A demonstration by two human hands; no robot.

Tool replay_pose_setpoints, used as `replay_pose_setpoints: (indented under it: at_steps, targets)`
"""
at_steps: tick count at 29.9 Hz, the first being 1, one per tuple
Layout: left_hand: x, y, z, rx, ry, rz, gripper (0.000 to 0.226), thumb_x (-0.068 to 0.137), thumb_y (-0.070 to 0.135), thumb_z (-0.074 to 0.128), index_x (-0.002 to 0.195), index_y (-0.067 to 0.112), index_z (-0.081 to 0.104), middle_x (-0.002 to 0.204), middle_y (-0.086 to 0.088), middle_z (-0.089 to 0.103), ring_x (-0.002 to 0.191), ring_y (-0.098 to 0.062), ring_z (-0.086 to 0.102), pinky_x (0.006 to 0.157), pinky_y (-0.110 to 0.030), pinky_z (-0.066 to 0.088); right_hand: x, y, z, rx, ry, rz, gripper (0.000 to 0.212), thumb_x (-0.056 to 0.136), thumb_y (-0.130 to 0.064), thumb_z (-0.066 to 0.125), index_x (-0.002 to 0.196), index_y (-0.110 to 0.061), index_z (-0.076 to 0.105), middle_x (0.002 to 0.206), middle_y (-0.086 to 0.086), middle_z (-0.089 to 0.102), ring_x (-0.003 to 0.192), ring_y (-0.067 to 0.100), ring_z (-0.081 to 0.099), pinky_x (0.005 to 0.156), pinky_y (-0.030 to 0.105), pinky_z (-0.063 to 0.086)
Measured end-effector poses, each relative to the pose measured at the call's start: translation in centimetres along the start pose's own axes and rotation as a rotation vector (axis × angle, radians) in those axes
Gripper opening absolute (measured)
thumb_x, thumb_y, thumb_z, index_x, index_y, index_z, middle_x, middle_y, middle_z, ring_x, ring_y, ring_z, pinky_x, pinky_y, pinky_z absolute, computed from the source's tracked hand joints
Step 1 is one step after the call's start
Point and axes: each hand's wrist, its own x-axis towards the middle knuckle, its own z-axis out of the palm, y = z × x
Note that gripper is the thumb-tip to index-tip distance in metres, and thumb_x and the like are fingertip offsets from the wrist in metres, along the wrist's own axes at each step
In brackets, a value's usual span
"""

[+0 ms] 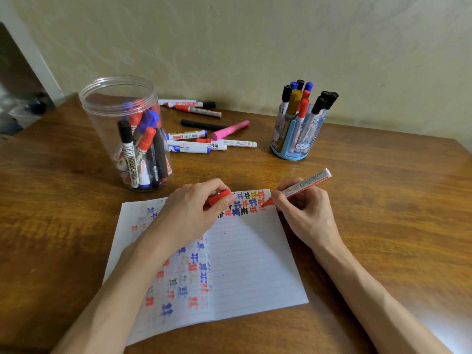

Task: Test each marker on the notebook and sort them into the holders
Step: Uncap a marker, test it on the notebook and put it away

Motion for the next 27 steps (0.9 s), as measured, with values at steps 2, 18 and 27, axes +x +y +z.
replay_pose_setpoints:
  at_steps: [2,18,27]
  targets:
    - [0.00,-0.01,0.00,0.000,0.001,-0.003,0.033,0.097,0.058,0.046,0.111,0.033,0.063,0.092,0.020,0.067,0.084,-0.001,0.064,0.065,-0.017,0.045,-0.02,-0.01,-0.02,-0.005,-0.001,0.000,0.008,0.096,-0.019,0.073,0.091,-0.014,0.072,0.091,-0.008,0.079,0.087,0.006,0.077,0.076,0.024,0.063]
    - [-0.11,0.14,-0.03,-0.002,-0.009,-0.007,0.038,0.094,0.063,0.043,0.113,0.035,0.062,0.100,0.018,0.070,0.092,-0.003,0.065,0.074,-0.027,0.057,-0.05,0.07,0.01,-0.014,0.007,0.048,0.007,0.095,-0.022,0.073,0.092,-0.015,0.072,0.093,-0.007,0.077,0.089,0.006,0.076,0.078,0.026,0.064]
    - [-0.05,-0.12,0.12,-0.060,0.022,0.038,0.028,0.100,0.053,0.047,0.115,0.034,0.062,0.100,0.022,0.063,0.093,0.004,0.060,0.072,-0.017,0.047,0.02,-0.28,0.09,-0.029,-0.012,0.078,0.006,0.092,-0.023,0.072,0.090,-0.017,0.070,0.092,-0.008,0.076,0.089,0.007,0.076,0.074,0.024,0.063]
